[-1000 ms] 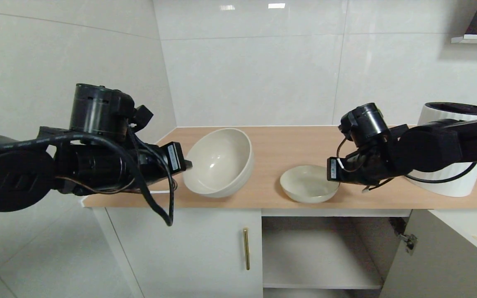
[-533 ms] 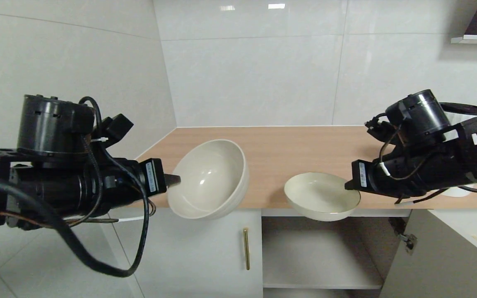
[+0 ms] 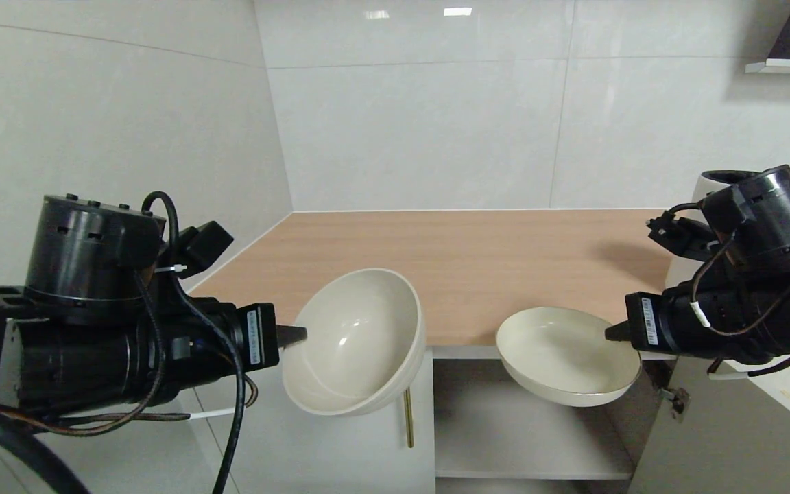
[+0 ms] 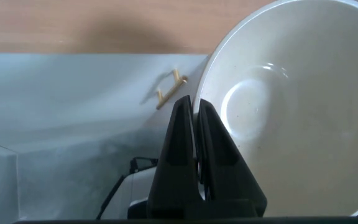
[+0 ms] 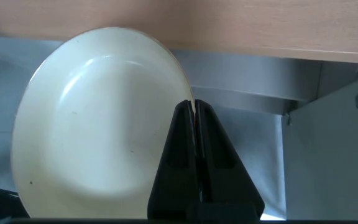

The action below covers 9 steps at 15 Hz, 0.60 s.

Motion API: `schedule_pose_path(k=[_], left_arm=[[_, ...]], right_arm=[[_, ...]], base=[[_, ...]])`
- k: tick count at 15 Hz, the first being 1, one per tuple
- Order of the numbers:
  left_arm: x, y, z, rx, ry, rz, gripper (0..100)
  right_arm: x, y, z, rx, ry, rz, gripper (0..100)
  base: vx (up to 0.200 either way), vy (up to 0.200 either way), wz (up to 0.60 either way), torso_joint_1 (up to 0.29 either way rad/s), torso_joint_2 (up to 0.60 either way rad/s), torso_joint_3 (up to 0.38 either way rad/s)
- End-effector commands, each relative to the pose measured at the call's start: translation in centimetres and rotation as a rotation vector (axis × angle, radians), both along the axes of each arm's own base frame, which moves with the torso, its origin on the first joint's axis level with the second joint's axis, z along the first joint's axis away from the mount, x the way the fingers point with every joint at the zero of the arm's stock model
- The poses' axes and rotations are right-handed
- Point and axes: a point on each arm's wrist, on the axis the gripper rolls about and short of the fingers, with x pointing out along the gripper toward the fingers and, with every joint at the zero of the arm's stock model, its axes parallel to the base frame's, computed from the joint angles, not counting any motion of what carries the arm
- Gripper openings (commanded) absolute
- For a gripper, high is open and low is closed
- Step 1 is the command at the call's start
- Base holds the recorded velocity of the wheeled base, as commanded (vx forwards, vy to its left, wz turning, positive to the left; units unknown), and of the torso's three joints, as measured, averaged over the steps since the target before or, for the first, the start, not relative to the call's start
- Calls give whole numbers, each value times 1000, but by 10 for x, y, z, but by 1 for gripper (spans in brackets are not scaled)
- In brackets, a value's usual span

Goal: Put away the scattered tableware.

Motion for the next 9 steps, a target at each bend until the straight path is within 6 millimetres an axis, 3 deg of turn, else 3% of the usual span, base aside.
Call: schedule_pose_path(k=[1,8,9], left_arm=[[3,-3,-5,9,20,-5,0],[8,-7,-13,24,49,-7,0],[8,-7,-14,25,50,-8,0]], right_arm=[[0,0,0,-1,0,1,0],[4,2,-6,-22,16,13,0],[4,2,-7,-22,18,12,0]], base=[[-200,0,0,2,7,2],[-200,0,0,1,4,4],[0,0,0,0,0,0]])
